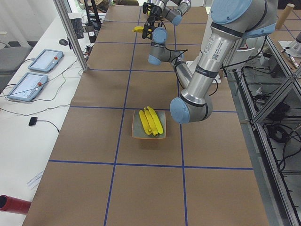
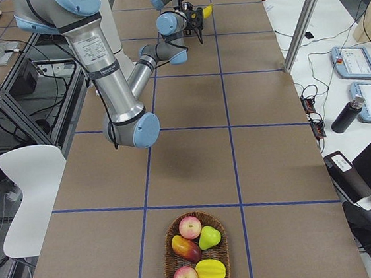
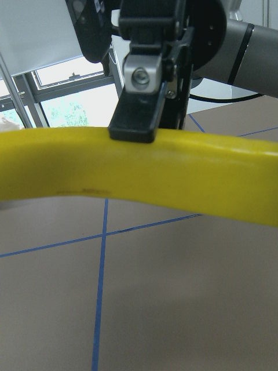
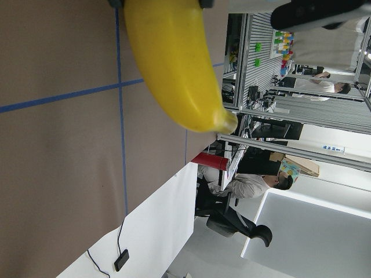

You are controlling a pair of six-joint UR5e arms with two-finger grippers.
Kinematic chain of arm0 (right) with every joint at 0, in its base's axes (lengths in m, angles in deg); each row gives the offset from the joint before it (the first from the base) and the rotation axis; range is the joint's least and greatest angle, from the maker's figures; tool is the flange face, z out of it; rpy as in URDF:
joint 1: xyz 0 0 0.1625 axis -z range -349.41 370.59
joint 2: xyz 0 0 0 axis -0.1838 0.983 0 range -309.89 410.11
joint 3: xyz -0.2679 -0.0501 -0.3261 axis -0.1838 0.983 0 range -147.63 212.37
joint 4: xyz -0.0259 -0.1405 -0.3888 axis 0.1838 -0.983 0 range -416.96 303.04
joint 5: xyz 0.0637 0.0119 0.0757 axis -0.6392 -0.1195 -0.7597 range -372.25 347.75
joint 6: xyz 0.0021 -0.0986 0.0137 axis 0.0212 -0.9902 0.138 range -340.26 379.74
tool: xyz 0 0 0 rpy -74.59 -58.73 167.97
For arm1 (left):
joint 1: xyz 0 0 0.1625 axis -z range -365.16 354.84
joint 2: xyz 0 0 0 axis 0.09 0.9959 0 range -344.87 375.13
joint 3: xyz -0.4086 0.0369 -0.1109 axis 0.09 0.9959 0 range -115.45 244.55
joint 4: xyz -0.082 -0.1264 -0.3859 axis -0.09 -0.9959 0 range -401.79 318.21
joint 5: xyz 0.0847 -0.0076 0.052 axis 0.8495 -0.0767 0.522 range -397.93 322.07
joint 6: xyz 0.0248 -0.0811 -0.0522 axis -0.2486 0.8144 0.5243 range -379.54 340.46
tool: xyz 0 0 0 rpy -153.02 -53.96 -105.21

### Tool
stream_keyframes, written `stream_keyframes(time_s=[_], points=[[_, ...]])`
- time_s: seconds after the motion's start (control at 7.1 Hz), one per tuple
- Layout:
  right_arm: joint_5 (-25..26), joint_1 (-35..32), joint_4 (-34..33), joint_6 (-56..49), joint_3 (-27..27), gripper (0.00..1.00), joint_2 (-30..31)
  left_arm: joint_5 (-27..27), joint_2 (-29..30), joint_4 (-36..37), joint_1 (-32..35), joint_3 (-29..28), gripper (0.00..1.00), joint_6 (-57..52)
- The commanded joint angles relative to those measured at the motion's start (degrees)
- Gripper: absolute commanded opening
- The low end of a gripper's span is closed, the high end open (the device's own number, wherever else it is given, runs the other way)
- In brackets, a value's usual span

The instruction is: Transfer all bananas from basket to plate

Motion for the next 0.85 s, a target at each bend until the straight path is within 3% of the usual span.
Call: stream_keyframes(time_s=[0.0, 0.42, 0.56, 0.7], points=[[0.3, 0.3, -0.2, 0.1, 0.0, 0.99, -0.7, -0.1, -0.1, 0.0, 0.0, 0.2, 0.00, -0.1], [-0.5, -3.4, -1.7, -1.3, 0.0, 1.00, 0.2, -0.2, -1.9, 0.0, 0.4, 0.4, 0.00, -0.1], [-4.5, -7.1, -7.3, -1.4, -0.2, 1.00, 1.0, -0.3, -6.9, 0.1, 1.0, 2.2, 0.00, -1.5], [-9.0, -11.6, -11.7, -1.9, -0.3, 1.00, 1.9, -4.3, -12.5, 0.4, 2.8, 3.7, 0.00, -7.7]])
